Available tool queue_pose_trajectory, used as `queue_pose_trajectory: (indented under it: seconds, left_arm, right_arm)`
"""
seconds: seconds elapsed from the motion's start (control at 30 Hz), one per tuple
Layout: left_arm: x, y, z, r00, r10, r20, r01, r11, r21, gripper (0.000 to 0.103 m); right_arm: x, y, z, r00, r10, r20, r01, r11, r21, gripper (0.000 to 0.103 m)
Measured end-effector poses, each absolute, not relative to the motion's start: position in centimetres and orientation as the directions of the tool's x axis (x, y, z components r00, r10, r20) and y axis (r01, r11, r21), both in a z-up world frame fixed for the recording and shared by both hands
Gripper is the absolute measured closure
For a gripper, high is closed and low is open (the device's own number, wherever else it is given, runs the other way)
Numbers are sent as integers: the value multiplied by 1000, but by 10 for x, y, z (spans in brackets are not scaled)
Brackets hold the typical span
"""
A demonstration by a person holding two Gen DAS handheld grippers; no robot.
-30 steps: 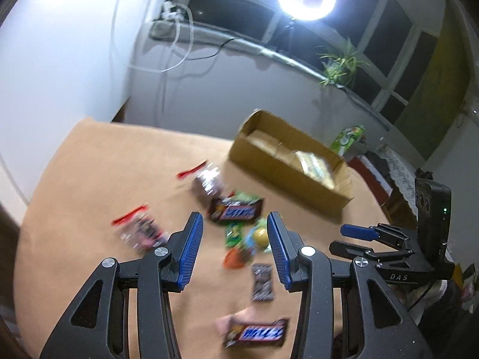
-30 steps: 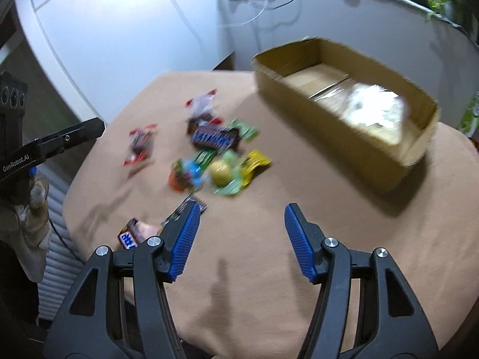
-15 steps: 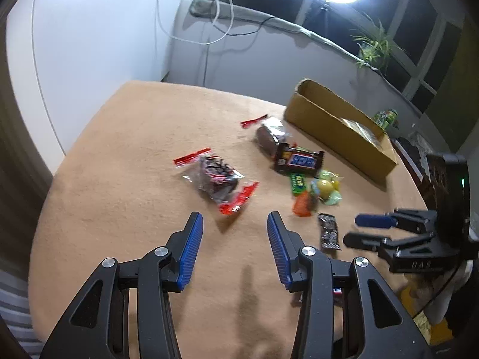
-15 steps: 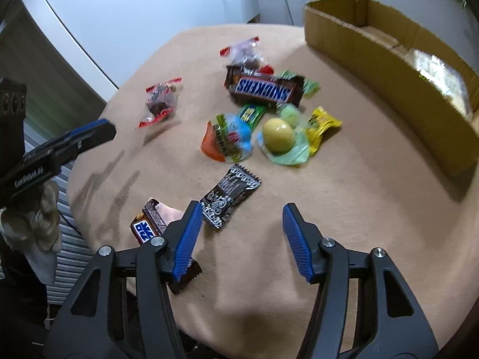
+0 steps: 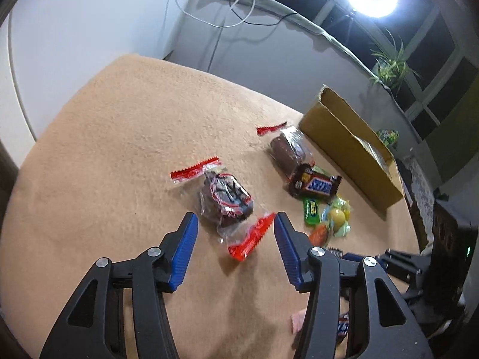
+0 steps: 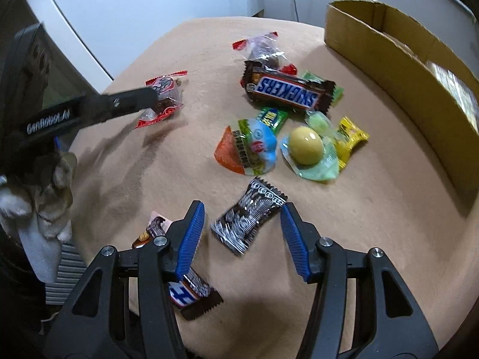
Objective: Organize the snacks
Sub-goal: 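Grasp the red-wrapped chocolate with the left tool while the right tool grasps the black-wrapped candy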
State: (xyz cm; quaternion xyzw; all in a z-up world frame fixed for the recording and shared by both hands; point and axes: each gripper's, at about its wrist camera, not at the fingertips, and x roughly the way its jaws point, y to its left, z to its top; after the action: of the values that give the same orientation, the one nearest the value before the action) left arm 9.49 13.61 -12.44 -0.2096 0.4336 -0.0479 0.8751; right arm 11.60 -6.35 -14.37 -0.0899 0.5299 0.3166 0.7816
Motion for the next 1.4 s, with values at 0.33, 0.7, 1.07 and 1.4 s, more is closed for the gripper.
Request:
queue_pose_trajectory:
  seconds: [0.33, 0.7, 1.07, 1.4]
  left_arm:
    - [118, 125, -125, 609, -202, -767, -113, 935, -336, 49]
    - [120, 122, -141, 586, -90, -805, -124, 972, -199, 57]
    - [104, 129, -132, 627, -93, -774, -151, 959, -238, 66]
    - [94, 122, -109, 670, -118, -733, -123, 956, -266, 66]
  right_arm:
    - [108, -46, -144, 314, 324, -892, -649, 759, 48, 71]
    - [104, -58, -142, 327, 336, -883, -665, 746, 38, 77]
    - [97, -80, -130, 327, 396, -858, -623, 773, 120, 78]
    - [106, -105, -101, 379, 447, -810, -588, 793, 162, 78]
